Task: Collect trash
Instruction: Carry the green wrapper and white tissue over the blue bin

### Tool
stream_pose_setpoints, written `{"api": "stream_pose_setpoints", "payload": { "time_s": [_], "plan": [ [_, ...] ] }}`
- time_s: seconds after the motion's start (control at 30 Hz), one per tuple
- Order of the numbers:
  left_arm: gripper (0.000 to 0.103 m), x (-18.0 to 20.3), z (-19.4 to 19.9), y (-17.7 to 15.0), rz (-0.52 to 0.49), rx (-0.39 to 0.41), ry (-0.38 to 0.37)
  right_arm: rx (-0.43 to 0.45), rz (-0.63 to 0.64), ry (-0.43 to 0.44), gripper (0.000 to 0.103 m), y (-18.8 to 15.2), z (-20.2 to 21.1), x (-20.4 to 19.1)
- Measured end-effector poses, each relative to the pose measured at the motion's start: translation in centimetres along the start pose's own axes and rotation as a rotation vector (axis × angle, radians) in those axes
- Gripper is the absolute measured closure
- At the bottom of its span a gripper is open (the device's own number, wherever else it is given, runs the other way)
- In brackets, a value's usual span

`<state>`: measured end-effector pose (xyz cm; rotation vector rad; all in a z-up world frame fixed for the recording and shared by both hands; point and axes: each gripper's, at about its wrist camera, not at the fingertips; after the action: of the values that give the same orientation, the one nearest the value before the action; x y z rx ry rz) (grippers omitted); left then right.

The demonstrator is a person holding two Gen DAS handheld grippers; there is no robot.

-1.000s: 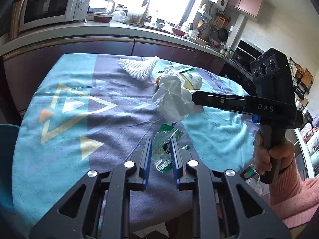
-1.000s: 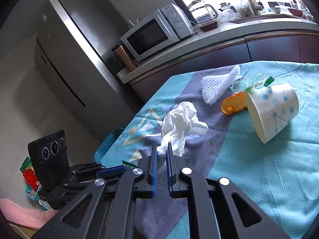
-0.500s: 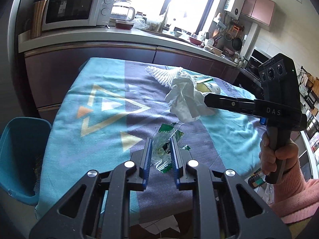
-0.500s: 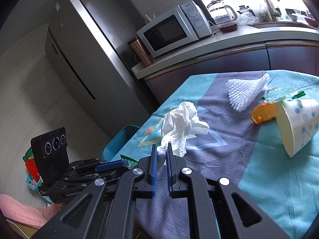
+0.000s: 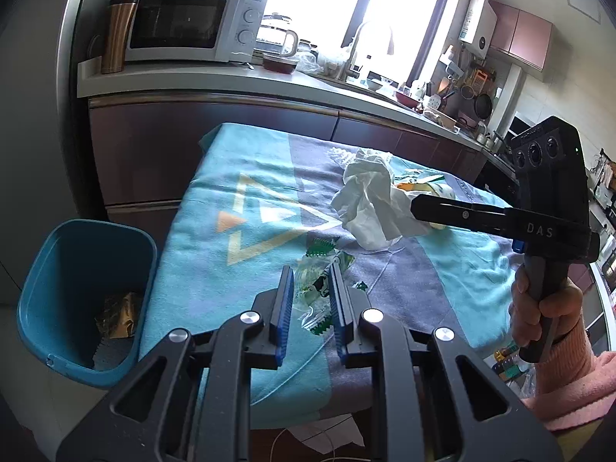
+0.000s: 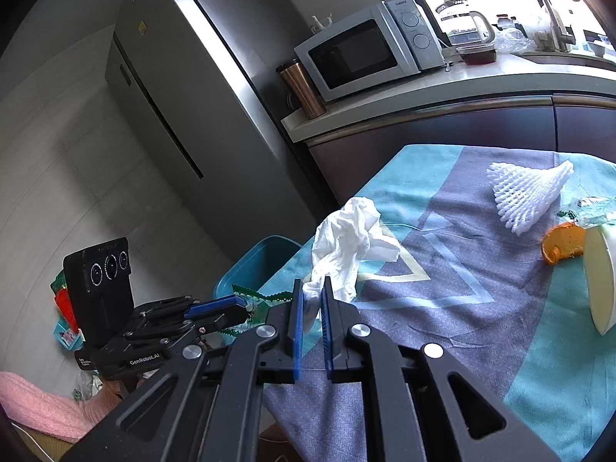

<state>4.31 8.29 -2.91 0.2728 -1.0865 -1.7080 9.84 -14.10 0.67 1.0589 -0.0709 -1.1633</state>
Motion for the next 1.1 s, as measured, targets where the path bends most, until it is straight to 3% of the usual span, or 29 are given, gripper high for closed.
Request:
{"api": "stream_pose_setpoints", "payload": {
  "time_s": [1.1],
  "plan": [
    [0.084, -8.7, 6.5, -0.5, 0.129, 0.108, 0.22, -0.097, 0.166, 0.128, 0.095, 2.4, -9.8, -8.2]
  ]
}}
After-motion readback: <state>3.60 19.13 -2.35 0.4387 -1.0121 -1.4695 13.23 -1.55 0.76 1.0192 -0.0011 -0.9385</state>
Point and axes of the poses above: each gripper's, at about its wrist camera, not at the fingertips, and z roughly against the way its jaws point, x to its right, y to its top, and after that the axes turned 3 degrees about -y, right-handed
